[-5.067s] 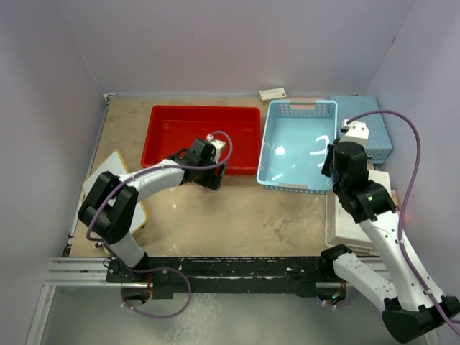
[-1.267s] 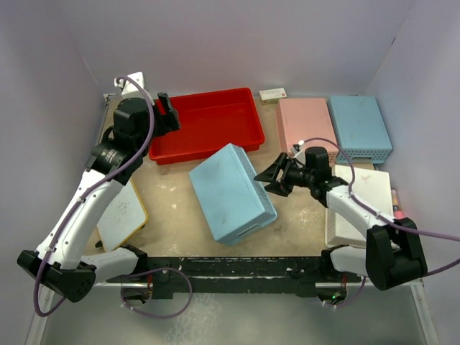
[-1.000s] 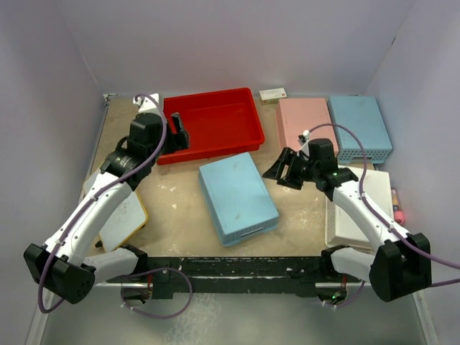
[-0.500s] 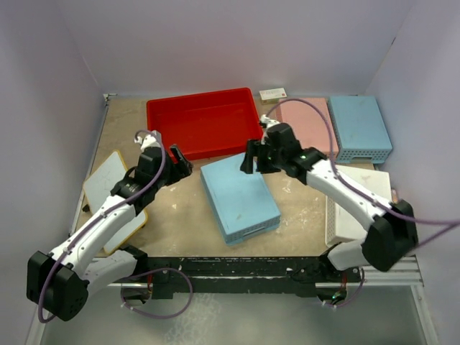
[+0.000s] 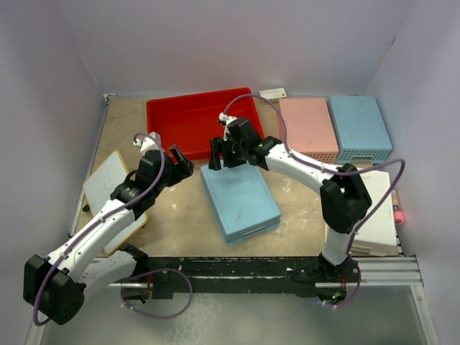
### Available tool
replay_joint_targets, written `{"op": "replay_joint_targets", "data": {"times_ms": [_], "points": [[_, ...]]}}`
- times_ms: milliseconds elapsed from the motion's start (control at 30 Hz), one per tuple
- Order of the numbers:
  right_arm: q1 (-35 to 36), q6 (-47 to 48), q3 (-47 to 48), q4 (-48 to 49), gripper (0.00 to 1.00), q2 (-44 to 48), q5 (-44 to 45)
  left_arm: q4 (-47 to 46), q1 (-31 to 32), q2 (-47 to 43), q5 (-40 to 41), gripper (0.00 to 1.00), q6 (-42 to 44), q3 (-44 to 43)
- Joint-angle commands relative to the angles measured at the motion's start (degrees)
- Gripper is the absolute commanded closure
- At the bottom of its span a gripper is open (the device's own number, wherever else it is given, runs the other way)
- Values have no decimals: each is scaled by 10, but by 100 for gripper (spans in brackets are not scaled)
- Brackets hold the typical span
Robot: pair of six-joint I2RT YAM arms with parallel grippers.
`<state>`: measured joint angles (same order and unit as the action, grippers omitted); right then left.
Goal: Turn the large container upside down
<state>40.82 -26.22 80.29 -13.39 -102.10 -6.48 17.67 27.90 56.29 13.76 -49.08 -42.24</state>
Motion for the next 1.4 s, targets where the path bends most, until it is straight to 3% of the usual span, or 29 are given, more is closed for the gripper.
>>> {"op": "replay_joint_targets", "data": {"times_ms": [0,233,633,900,1033,1367], "points": [[-1,9,50,35,27,-35,-22,-18,1,-12,9,29,-16,7],[-1,8,99,30,27,-90,-11,-38,2,-14,-17,29,-21,24],[-1,-11,93,34,27,-124,-17,-97,6,14,-74,29,-9,40],[-32,-11,-13,-3,26,-14,17,-116,19,21,-124,29,1,54],[-78,-19,-56,-8,26,59,17,-131,65,53,-124,28,-4,59],[-101,27,-63,-58,20,245,213,-229,168,185,-158,25,-46,45]]}}
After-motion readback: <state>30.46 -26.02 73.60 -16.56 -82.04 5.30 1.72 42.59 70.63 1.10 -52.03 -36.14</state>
